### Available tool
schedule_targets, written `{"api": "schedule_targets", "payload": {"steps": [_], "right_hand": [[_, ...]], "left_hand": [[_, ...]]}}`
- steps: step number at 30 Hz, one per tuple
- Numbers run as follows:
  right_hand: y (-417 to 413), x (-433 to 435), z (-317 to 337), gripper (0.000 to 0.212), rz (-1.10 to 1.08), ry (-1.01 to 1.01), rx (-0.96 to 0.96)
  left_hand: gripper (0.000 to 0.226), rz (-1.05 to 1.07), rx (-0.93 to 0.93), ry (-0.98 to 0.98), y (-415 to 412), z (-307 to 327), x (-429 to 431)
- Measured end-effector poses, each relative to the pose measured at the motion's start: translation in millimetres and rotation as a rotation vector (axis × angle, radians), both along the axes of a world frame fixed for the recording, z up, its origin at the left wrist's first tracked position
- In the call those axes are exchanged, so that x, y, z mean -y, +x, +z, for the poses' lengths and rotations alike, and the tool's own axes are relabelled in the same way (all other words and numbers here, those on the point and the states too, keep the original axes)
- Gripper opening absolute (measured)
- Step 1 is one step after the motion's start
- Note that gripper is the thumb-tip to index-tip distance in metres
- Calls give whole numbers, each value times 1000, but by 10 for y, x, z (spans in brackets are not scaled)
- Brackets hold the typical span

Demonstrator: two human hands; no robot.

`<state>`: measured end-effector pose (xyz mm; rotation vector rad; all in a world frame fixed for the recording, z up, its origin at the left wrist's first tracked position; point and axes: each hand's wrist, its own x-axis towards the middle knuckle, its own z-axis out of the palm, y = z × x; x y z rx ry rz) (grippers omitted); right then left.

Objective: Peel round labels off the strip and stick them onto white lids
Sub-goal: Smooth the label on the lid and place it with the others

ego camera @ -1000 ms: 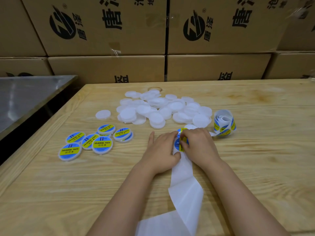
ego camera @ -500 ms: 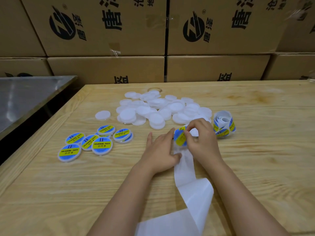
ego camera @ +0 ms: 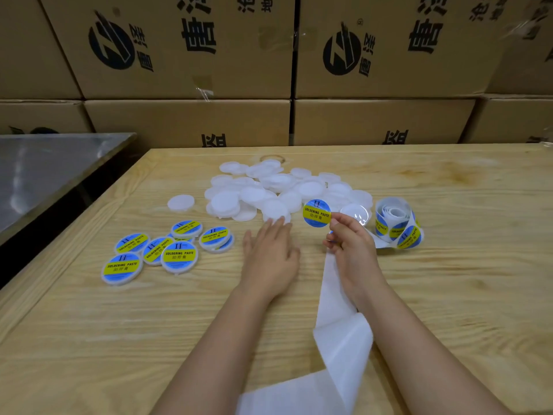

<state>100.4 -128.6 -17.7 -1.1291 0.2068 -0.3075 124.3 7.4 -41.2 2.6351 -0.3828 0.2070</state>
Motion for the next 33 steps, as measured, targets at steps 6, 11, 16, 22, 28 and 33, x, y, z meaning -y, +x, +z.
{"api": "schedule_targets", "payload": {"steps": [6,11,16,22,28,33], "right_hand": [[21,10,0,14,-5,38,-11],[36,14,-27,13,-12,49,-8],[51,21,-23,15,-21,84,-8],[45,15,-24,14,-5,59,8],[37,15,-36,10,46,84,49],[44,25,-34,14,78,151,78]], "left_hand": [[52,79,7,111,40,-29,-22],[56,103,150,130,15,-14,-19],[33,166,228,135,28,-5,-58],[14,127,264,-24,23,17,-69],[2,85,137,-546,1,62,-58],[10,151,-225,-1263,-30,206,-17]]}}
